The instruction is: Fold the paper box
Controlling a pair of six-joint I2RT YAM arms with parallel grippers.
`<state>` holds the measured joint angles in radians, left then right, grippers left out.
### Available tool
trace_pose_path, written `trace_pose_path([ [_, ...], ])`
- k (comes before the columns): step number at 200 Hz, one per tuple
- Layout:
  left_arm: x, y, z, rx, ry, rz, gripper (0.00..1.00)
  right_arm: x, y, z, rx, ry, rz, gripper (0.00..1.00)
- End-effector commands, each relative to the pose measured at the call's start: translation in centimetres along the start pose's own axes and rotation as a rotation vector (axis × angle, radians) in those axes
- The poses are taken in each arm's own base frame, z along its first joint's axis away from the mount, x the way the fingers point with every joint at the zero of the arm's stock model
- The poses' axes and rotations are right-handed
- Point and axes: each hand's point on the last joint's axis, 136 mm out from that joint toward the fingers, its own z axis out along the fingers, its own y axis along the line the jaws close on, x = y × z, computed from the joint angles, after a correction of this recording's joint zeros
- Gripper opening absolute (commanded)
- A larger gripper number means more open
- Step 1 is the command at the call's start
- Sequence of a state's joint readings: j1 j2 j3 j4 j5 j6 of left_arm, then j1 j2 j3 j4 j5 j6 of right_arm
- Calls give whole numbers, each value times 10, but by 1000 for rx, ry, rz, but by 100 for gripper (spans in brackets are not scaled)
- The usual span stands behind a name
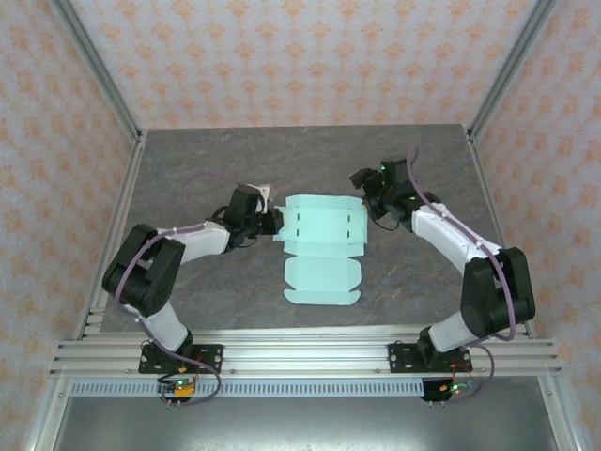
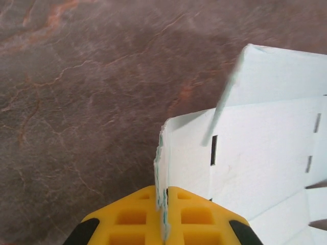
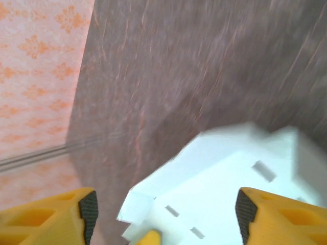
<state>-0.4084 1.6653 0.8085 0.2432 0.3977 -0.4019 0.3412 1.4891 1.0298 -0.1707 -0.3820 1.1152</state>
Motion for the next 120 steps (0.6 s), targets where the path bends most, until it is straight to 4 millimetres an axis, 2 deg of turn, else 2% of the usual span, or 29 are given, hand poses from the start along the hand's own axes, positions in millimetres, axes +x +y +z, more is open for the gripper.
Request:
trace_pose_path([
  [1,-35,-23,-16,30,-197,91,0,27,36,-19,-62,13,253,81],
  [7,-36,-26,-19,31,-219,104,0,28,40,-20,-53,0,252,84],
  [17,-37,-31,-23,32,-250,126,0,32,49,-17,-54,12,259,85],
  [44,-38,-34,-33,32,-325,147,0,50,69,5,-104,104,349,84],
  [72,-42,-32,-47,32,-399,150,0,50,66,24,-70,94,391,81],
  [97,-40,-29,-48,23,-407,164,0,45,66,35,-57,69,410,79],
  [120,-39,-30,-47,39,-416,172,0,50,67,49,-31,105,406,79],
])
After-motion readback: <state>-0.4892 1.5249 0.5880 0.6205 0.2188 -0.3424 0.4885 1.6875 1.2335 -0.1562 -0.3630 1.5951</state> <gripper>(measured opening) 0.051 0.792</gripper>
